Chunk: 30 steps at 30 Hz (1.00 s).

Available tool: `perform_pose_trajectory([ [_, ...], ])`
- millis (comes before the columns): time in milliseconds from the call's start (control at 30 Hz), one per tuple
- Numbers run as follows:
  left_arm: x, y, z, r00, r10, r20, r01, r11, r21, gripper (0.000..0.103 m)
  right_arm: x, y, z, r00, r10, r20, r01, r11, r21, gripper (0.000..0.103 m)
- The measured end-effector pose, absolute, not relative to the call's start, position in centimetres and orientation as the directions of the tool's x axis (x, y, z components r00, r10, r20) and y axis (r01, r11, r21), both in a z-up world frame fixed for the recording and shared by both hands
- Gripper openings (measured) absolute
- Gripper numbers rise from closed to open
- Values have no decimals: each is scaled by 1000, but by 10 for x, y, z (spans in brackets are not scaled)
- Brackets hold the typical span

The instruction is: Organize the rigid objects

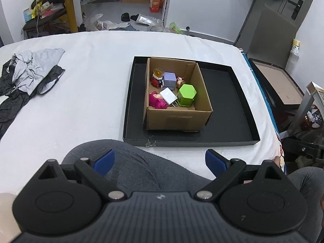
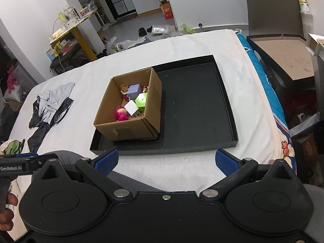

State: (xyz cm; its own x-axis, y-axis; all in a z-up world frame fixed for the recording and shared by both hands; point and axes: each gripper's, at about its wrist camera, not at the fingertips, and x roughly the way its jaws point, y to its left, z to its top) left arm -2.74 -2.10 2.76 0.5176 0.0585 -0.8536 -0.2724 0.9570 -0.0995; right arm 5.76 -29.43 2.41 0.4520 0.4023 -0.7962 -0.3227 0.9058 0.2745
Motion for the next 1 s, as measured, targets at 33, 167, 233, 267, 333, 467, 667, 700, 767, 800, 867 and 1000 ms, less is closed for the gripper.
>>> perform_pose_trajectory([
  [33, -29, -22, 28, 520, 59, -852, -270, 958, -98, 95, 56, -296, 24, 453, 404, -795, -318, 906, 279, 103],
  [167, -36, -24, 29, 532, 52, -845, -258, 961, -103, 95, 47, -302, 26, 463, 411, -786, -313, 905, 289, 103],
  [233, -39, -25, 29, 536, 50, -843, -257, 960, -107, 95, 43, -304, 27, 466, 412, -783, -310, 905, 292, 103],
  [267, -40, -25, 29, 537, 48, -842, -256, 961, -108, 95, 41, -305, 26, 468, 411, -782, -309, 905, 291, 103],
  [333, -44, -26, 29, 540, 45, -840, -255, 961, -112, 95, 36, -307, 27, 472, 412, -780, -308, 905, 292, 103],
  [467, -50, -27, 30, 549, 40, -835, -254, 960, -121, 95, 29, -309, 28, 476, 412, -777, -309, 906, 291, 103],
  [667, -51, -29, 34, 556, 40, -830, -249, 961, -120, 95, 23, -307, 33, 482, 415, -772, -326, 902, 282, 103],
  [700, -51, -29, 36, 559, 41, -828, -247, 962, -119, 95, 23, -307, 34, 484, 414, -771, -324, 903, 281, 103],
  [767, -51, -30, 37, 564, 42, -825, -244, 963, -118, 95, 23, -307, 37, 490, 411, -768, -323, 905, 278, 103],
  [800, -51, -30, 38, 565, 41, -824, -241, 963, -117, 95, 23, -307, 37, 491, 411, -768, -323, 905, 277, 103],
  [867, -51, -30, 37, 566, 40, -824, -238, 964, -117, 95, 23, -305, 38, 493, 408, -769, -325, 906, 273, 103],
  [1000, -53, -29, 36, 565, 42, -824, -240, 964, -116, 95, 22, -304, 38, 492, 411, -767, -329, 904, 273, 103],
])
